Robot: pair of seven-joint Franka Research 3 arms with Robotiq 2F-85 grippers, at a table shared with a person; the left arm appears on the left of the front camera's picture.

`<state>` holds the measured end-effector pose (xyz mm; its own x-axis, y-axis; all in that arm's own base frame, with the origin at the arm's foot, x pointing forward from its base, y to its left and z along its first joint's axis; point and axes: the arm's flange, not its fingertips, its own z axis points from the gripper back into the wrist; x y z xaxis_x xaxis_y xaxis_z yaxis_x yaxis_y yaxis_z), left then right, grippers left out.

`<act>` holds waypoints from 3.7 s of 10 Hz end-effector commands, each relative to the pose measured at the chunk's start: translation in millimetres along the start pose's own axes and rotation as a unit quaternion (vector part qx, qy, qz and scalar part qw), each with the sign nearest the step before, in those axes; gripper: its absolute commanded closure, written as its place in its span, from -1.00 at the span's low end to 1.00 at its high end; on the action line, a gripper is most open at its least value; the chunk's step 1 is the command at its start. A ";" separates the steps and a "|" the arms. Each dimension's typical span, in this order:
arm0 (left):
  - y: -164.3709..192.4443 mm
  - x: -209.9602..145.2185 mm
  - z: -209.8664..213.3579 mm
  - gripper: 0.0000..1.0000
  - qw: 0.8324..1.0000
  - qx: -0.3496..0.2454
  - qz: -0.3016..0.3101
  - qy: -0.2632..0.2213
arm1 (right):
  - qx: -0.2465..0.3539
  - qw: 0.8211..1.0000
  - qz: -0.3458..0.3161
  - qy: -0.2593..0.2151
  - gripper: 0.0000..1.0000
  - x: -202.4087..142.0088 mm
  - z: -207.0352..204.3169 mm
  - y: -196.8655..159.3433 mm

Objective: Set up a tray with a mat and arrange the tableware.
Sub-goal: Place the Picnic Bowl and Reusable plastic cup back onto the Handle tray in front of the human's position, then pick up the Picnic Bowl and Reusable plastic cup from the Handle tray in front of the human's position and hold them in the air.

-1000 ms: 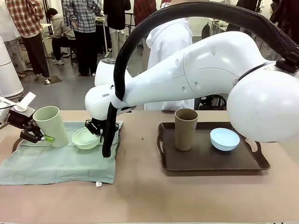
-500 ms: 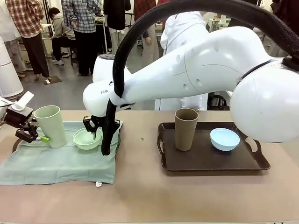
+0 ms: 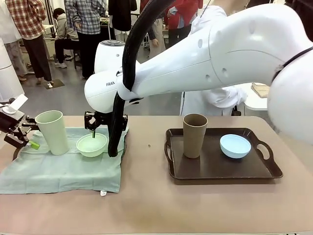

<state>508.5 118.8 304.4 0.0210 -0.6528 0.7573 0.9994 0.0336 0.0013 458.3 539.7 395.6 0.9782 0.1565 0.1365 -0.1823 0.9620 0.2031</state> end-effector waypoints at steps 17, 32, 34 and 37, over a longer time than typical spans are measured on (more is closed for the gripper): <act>-139.0 301.4 32.8 -1.00 0.900 0.197 0.284 0.264 | -0.132 0.988 0.065 -0.039 -1.00 -115.2 199.0 -83.5; -144.9 321.2 -11.9 -1.00 0.785 0.237 0.508 0.264 | -0.078 0.993 -0.064 -0.062 -1.00 -149.8 259.5 -244.4; -142.6 334.8 -13.8 -1.00 0.772 0.275 0.507 0.267 | -0.067 0.992 -0.087 -0.065 -1.00 -163.5 278.1 -287.8; -148.9 319.3 -14.8 -1.00 0.789 0.238 0.506 0.256 | -0.084 0.991 -0.075 -0.068 -1.00 -143.4 273.1 -250.9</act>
<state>367.8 -110.4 540.6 0.9356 -0.3109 0.1671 0.3275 0.9412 -0.0824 329.0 204.0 587.8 0.9673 -0.0061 0.2537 -0.0086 0.9984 0.0567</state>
